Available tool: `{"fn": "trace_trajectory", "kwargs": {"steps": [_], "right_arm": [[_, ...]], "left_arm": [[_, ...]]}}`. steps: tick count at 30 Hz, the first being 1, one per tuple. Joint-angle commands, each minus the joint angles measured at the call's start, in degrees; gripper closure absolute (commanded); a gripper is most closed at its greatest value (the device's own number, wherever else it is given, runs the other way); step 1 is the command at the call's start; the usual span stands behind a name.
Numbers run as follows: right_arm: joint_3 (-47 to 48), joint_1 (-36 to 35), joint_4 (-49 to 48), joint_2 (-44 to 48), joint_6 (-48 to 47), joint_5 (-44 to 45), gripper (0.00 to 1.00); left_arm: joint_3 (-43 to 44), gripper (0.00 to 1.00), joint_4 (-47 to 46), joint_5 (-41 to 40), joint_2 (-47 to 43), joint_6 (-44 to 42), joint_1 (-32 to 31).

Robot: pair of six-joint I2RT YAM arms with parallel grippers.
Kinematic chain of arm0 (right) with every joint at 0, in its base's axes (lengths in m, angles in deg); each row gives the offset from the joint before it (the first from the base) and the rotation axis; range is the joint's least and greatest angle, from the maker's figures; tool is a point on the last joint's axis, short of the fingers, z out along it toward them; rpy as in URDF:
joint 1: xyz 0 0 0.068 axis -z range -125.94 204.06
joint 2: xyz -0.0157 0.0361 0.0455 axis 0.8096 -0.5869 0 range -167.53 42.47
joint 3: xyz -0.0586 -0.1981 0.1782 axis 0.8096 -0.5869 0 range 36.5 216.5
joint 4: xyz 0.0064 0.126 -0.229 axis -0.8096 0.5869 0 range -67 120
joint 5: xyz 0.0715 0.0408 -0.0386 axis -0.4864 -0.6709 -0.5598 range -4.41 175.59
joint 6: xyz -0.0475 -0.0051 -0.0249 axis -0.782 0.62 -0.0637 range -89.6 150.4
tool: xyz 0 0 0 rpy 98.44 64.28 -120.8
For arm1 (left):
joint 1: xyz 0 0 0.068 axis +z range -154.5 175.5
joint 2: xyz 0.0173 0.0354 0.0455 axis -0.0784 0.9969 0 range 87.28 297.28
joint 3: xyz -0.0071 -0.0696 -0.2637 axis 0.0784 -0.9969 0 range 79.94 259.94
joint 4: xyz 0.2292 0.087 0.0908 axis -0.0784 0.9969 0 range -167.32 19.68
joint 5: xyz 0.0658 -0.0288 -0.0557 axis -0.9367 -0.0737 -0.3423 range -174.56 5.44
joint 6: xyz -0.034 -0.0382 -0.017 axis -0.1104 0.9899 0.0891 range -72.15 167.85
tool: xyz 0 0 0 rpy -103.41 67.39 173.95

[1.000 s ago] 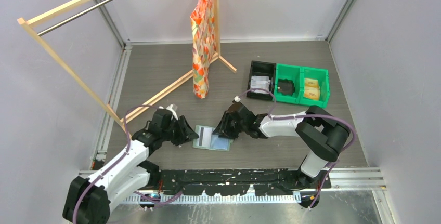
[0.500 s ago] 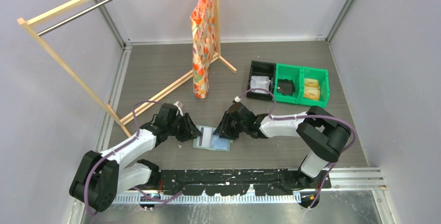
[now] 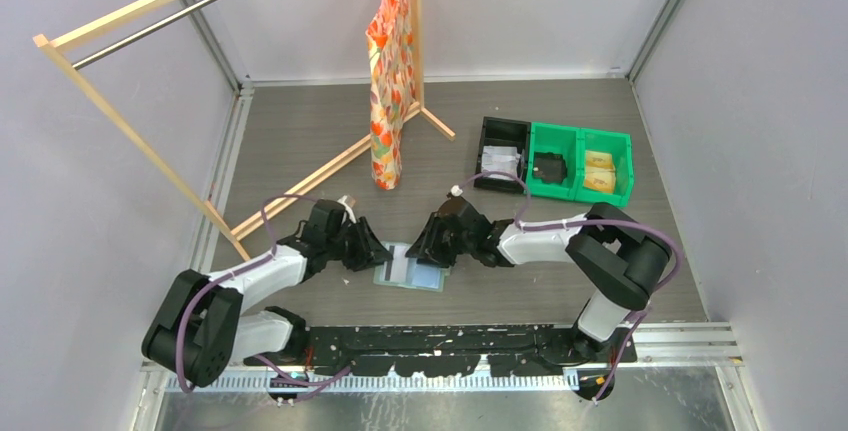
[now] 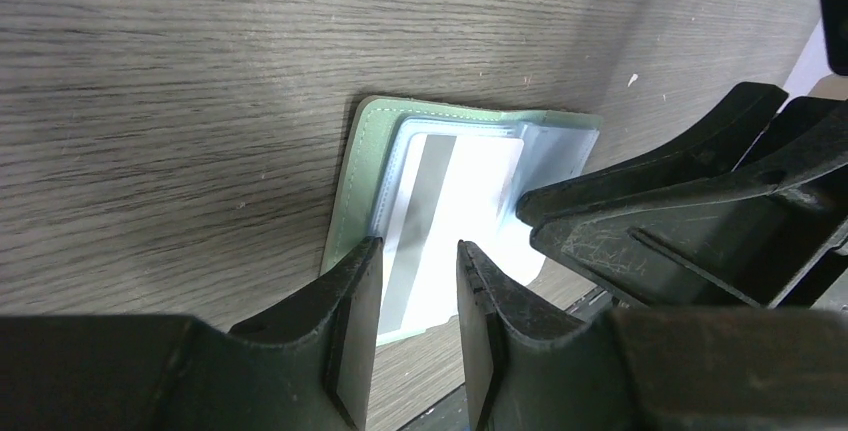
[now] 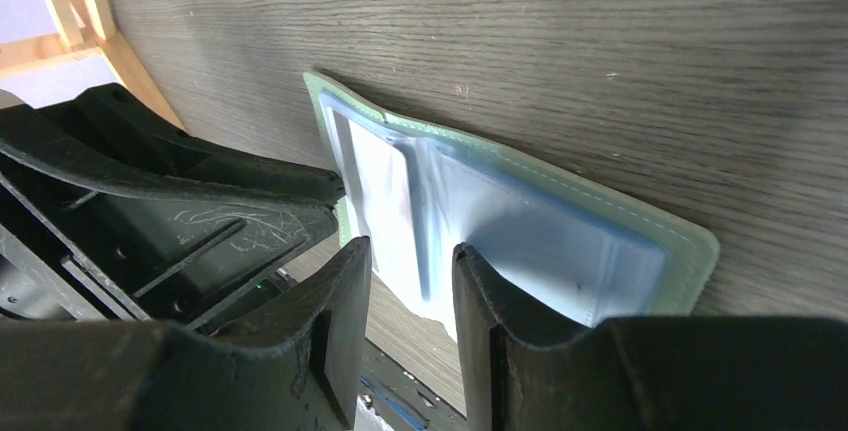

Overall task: Take the credit cards out of the card holder
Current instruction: Remove the credit card from the card holder.

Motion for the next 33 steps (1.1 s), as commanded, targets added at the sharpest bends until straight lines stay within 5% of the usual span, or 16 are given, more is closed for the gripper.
{"fn": "trace_trajectory", "kwargs": {"steps": [1, 21, 33], "right_arm": [[-0.8, -0.4, -6.2, -1.8, 3.2, -2.0, 0.60], [-7.0, -0.9, -21.6, -3.4, 10.8, -1.9, 0.79], [-10.0, -0.9, -32.0, -7.4, 14.3, -1.9, 0.80]], "left_arm": [[-1.2, 0.65, -2.0, 0.0, 0.9, 0.3, -0.1], [-4.2, 0.66, -9.2, 3.2, 4.0, 3.1, -0.1], [-4.0, 0.66, -8.5, 3.0, 4.4, 3.0, -0.1]]}}
